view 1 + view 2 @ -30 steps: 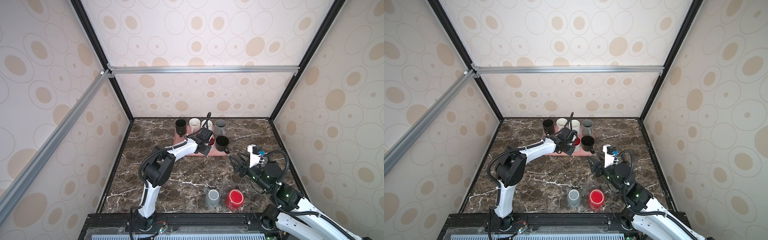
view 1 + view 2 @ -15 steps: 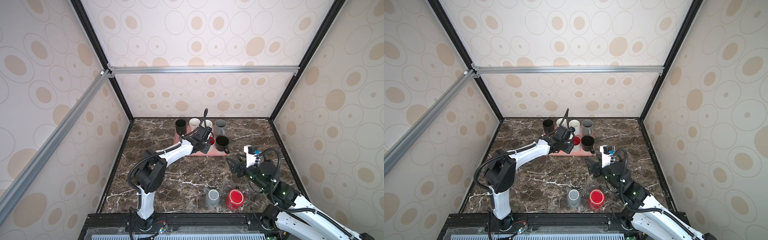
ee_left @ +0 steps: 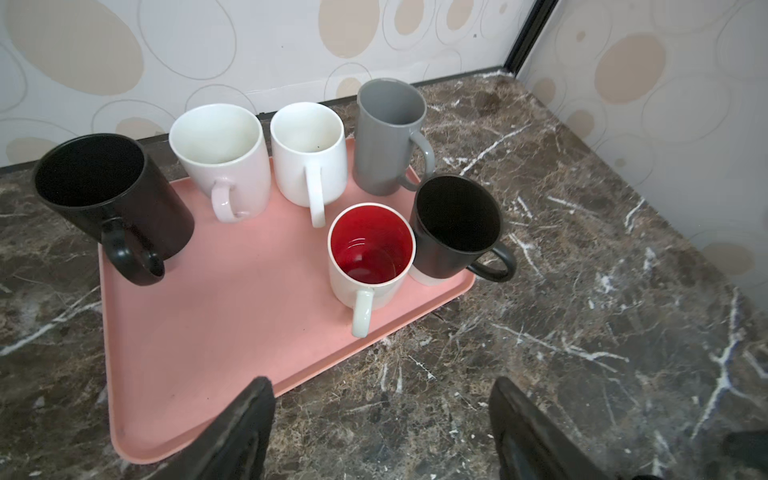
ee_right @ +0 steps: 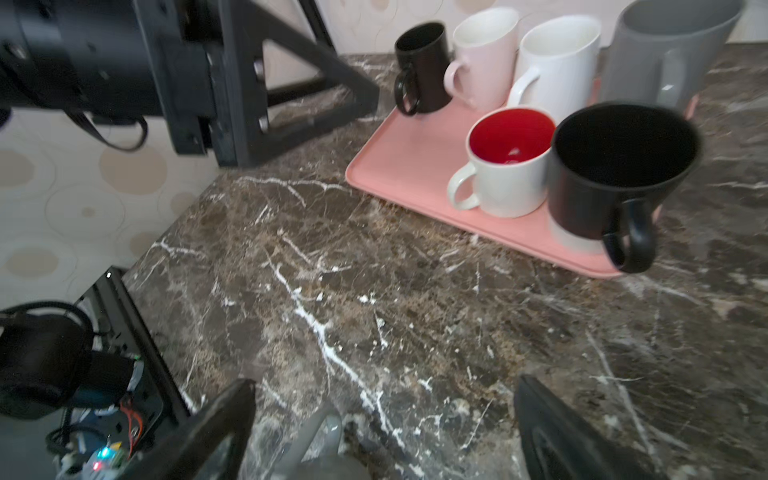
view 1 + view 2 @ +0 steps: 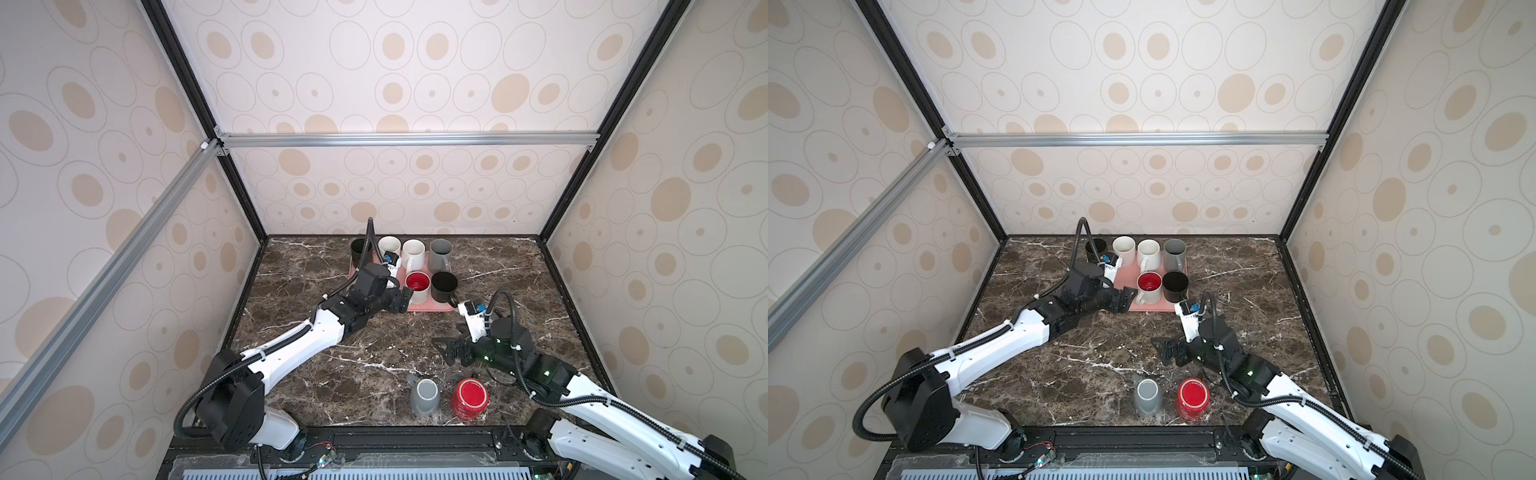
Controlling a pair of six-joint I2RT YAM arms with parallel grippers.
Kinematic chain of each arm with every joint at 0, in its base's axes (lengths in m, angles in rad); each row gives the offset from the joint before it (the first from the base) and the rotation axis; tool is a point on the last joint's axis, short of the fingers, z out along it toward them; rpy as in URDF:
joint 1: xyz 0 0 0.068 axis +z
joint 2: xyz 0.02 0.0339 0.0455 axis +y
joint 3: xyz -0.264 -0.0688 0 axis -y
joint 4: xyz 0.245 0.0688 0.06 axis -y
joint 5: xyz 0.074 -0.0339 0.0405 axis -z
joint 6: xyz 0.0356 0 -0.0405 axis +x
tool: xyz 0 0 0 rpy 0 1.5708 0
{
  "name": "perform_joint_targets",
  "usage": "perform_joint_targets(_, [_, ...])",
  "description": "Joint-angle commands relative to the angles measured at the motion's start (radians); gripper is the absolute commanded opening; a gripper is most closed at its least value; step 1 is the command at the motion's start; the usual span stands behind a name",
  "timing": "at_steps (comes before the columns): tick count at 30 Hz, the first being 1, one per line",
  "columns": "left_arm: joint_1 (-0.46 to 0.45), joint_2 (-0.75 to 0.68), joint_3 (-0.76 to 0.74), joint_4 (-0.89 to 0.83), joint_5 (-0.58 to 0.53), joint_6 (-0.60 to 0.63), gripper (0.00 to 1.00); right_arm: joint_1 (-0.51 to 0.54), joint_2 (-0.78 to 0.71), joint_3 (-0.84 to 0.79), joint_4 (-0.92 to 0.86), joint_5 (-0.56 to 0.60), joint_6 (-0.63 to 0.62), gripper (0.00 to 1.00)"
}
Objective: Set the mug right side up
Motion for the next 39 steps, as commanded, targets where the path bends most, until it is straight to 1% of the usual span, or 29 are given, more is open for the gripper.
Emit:
perform_joint_targets(1, [-0.007, -0.073, -0.041, 0.068, -0.025, -0.049, 0.89, 0.075, 0.012, 0.026, -0.066, -0.012, -0.02, 0.99])
perform_joint_targets(2, [-0.008, -0.093, -0.056, 0.076, -0.032, -0.057, 0.95, 0.102, 0.018, 0.026, -0.077, -0.007, -0.019, 0.99])
perform_joint_targets(3, [-0.007, -0.112, -0.075, 0.08, -0.041, -0.065, 0.98, 0.129, 0.028, 0.027, -0.091, -0.006, -0.015, 0.99])
perform_joint_targets(4, [-0.008, -0.126, -0.088, 0.084, -0.044, -0.069, 0.99, 0.155, 0.038, 0.028, -0.101, 0.0, -0.01, 0.99])
perform_joint_targets(11, [-0.007, -0.169, -0.121, 0.077, -0.068, -0.073, 0.99, 0.359, 0.142, 0.051, -0.213, 0.023, -0.009, 0.99])
perform_joint_targets(14, [-0.007, -0.174, -0.129, 0.082, -0.07, -0.074, 0.99, 0.41, 0.187, 0.08, -0.259, 0.041, -0.026, 0.99])
perform_joint_targets(17, [-0.006, -0.174, -0.129, 0.085, -0.068, -0.076, 0.99, 0.444, 0.23, 0.105, -0.307, 0.102, -0.037, 0.99])
perform_joint_targets(23, [-0.005, -0.188, -0.138, 0.086, -0.067, -0.079, 0.99, 0.45, 0.297, 0.118, -0.331, 0.175, -0.057, 0.89])
perform_joint_targets(30, [-0.005, -0.2, -0.139, 0.079, -0.074, -0.075, 1.0, 0.45, 0.363, 0.134, -0.281, 0.172, -0.098, 0.86])
perform_joint_targets(35, [-0.006, -0.225, -0.148, 0.073, -0.081, -0.083, 1.0, 0.444, 0.412, 0.155, -0.256, 0.177, -0.171, 0.74])
perform_joint_targets(39, [-0.006, -0.28, -0.183, 0.083, -0.09, -0.102, 0.99, 0.441, 0.417, 0.156, -0.184, 0.164, -0.265, 0.72])
